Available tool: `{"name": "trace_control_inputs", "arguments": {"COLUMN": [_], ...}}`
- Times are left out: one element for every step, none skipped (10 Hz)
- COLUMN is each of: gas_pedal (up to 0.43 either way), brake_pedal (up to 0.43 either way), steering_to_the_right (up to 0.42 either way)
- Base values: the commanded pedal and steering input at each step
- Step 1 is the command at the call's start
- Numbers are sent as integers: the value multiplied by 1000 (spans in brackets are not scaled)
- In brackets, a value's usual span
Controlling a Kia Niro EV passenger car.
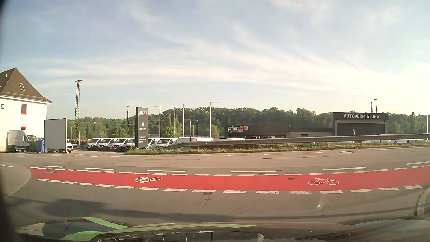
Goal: Follow the waypoints while adhering to traffic rules and regulations
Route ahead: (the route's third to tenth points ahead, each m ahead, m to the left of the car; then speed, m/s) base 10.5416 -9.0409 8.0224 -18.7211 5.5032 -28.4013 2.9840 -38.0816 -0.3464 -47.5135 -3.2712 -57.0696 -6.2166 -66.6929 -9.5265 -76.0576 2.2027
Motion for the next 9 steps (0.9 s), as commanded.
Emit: {"name": "trace_control_inputs", "arguments": {"gas_pedal": [0,0,0,0,0,0,0,0,0], "brake_pedal": [171,152,146,134,134,140,152,146,128], "steering_to_the_right": [97,104,110,119,130,140,154,172,187]}}
